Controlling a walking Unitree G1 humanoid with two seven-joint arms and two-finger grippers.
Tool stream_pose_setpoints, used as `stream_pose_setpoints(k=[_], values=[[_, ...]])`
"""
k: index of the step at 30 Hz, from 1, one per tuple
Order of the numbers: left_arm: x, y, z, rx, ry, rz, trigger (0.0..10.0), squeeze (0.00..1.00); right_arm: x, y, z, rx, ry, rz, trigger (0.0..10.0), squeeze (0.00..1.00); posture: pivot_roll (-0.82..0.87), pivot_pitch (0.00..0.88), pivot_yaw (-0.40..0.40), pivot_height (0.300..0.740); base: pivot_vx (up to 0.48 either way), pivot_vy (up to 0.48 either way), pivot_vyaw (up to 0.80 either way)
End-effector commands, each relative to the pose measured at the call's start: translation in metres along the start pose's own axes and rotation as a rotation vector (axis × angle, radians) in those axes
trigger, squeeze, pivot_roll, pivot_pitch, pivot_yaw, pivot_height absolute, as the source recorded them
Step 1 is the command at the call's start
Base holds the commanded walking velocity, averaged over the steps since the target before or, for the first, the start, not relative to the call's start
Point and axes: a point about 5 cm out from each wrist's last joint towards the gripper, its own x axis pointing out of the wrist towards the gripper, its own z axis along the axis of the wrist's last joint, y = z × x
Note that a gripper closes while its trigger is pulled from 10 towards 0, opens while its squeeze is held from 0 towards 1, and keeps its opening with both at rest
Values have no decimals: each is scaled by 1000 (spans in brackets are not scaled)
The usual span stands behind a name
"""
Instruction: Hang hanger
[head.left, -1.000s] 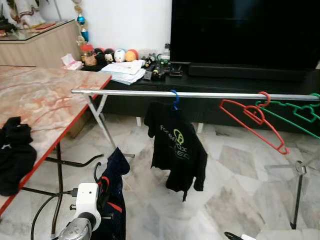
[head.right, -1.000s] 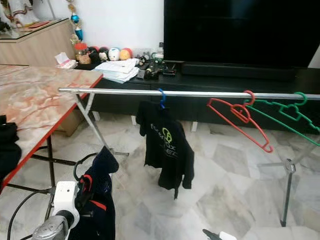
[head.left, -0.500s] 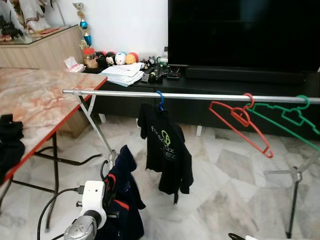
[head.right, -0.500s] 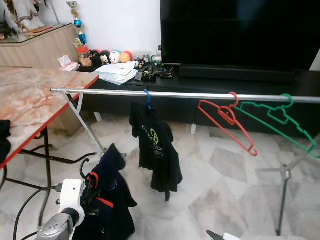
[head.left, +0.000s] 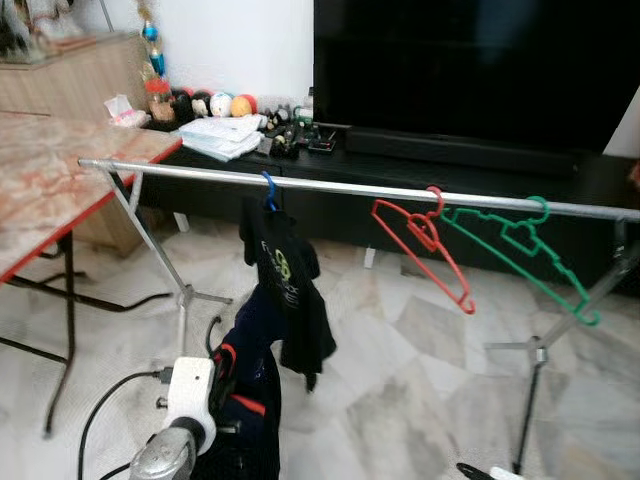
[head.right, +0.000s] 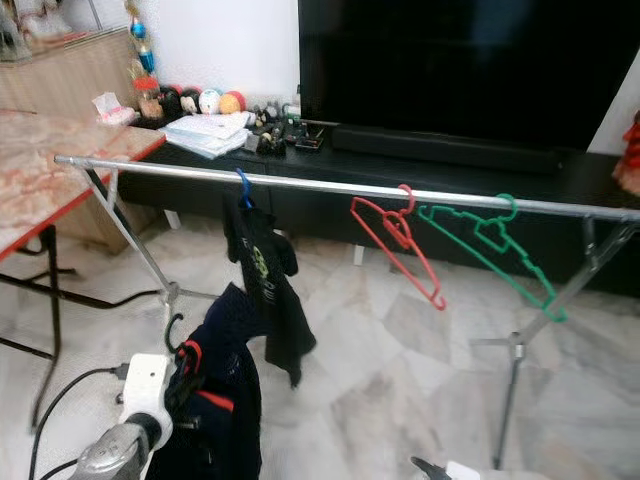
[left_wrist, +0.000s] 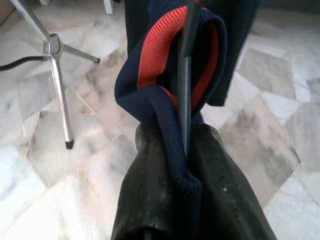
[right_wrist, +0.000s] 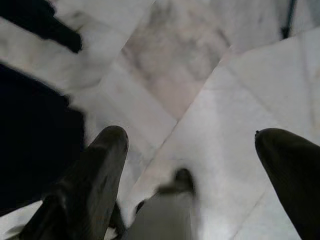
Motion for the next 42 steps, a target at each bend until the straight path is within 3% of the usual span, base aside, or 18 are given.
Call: stream_pose_setpoints(k=[1,10,23,42], values=[[2,-3,9,26,-35,-5,10000,0,-1,-7,0,7,2,-18,10000,0,-38,15,62,740,0,-424,0],[2,-4,9,79,-27,-24,10000,0,-1,-7,-2,9,1,-18,10000,0,-35,6,64,740,0,-240,0],[2,-10,15,73,-65,-39,10000,0,-1,-6,-1,-3,5,-4,10000,0,-30,26,63,740,0,0,0],[3,-7,18,93,-76,-23,10000,0,0,-4,2,-69,19,42,10000,0,-22,34,60,740,356,0,0]])
